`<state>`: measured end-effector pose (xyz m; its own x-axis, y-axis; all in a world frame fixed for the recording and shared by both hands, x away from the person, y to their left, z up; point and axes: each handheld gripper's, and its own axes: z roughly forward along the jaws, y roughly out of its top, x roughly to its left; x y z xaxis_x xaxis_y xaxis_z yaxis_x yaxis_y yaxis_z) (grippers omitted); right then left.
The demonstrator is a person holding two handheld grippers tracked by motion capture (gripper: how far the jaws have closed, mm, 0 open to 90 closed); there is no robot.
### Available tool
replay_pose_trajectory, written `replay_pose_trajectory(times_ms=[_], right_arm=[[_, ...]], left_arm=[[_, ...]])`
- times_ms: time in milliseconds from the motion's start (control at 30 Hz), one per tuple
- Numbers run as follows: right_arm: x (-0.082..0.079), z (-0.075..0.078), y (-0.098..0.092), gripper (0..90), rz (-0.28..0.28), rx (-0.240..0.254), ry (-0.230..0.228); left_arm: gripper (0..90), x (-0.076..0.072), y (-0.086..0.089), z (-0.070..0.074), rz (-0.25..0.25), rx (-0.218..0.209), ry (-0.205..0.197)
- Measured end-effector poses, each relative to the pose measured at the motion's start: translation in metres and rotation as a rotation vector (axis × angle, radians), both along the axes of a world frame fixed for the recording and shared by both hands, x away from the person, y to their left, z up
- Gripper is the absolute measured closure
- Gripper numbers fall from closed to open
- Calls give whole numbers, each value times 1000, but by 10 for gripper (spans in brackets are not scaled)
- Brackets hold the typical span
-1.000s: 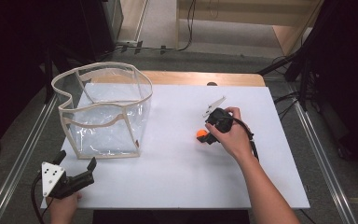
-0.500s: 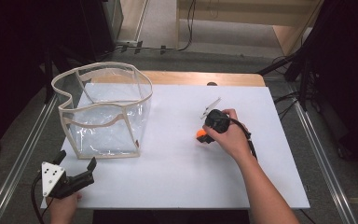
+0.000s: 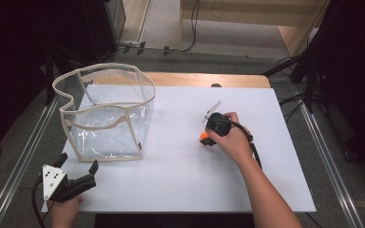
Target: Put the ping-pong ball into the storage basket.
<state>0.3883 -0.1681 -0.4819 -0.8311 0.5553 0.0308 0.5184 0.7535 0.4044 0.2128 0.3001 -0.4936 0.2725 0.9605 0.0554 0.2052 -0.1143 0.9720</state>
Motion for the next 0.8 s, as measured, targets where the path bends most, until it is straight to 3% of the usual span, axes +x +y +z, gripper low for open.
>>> replay_pose_trajectory(times_ms=[167,367,800], right_arm=[[2,-2,-1,474,11,12,19],[3,-1,-5,476,-7,9,37],[4,13,-4,475,37,33,42]], left_arm=[[0,0,0,0,0,-2,0],[0,0,0,0,-1,0,1],[0,0,0,0,1,-2,2]])
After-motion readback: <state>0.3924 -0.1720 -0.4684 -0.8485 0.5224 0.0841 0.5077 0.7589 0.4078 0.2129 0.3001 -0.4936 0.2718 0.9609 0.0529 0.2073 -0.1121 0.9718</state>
